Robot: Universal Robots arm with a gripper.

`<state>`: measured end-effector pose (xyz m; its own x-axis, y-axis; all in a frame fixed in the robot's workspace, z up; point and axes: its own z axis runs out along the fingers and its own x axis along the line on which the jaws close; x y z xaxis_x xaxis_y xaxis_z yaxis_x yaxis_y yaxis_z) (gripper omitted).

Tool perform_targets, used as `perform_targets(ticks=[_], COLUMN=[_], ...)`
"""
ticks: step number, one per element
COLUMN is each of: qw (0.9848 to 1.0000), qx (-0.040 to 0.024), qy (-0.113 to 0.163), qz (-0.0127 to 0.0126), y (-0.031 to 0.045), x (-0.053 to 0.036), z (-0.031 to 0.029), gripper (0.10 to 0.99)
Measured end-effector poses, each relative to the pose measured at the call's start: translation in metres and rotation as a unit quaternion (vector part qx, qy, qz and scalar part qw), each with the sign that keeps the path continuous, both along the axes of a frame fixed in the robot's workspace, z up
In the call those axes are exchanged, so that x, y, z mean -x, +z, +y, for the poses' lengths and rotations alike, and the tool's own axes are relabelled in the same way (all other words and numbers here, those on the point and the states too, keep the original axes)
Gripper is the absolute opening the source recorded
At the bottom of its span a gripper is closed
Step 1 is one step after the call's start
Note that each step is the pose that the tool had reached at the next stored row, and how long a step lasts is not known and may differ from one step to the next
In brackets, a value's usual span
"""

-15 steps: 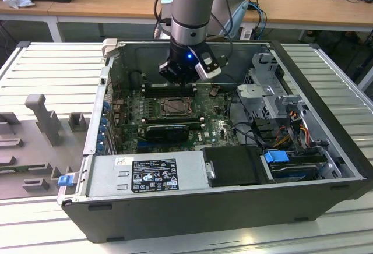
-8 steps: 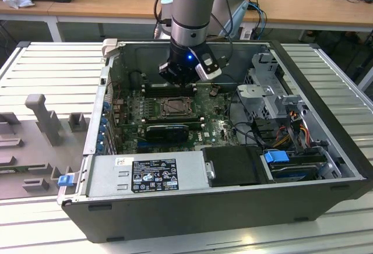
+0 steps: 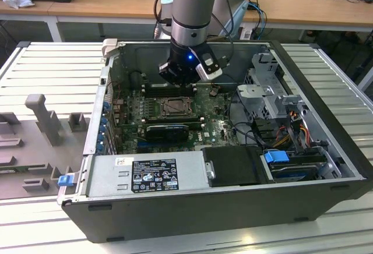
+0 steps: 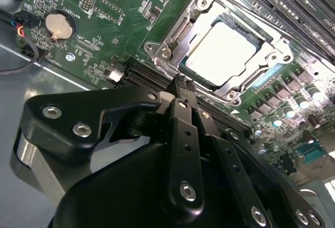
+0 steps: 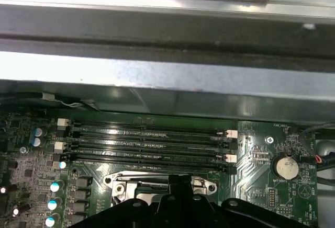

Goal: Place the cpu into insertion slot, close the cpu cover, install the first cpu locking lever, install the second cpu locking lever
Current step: 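Install the second cpu locking lever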

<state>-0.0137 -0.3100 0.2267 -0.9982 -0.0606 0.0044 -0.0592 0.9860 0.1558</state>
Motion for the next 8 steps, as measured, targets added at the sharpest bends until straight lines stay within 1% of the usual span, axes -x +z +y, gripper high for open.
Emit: perform_targets(ticks=[2,4,5,7,8], qw=[1.0,1.0,1.0,1.0,1.0], qx=[-0.0001,0.0,0.0,-0.0003,-0.0003], qy=[0.0,0.0,0.0,0.0,0.0], qz=[0.0,0.0,0.0,0.0,0.0], y=[0.0012,0.0013,0.0013,0.0013,0.0013], x=[0.0,0.0,0.0,0.0,0.0], z=[-0.0002,-0.0025,-0.0053,-0.0126,-0.0146], gripper=[0.106,0.106,0.106,0.106,0.106])
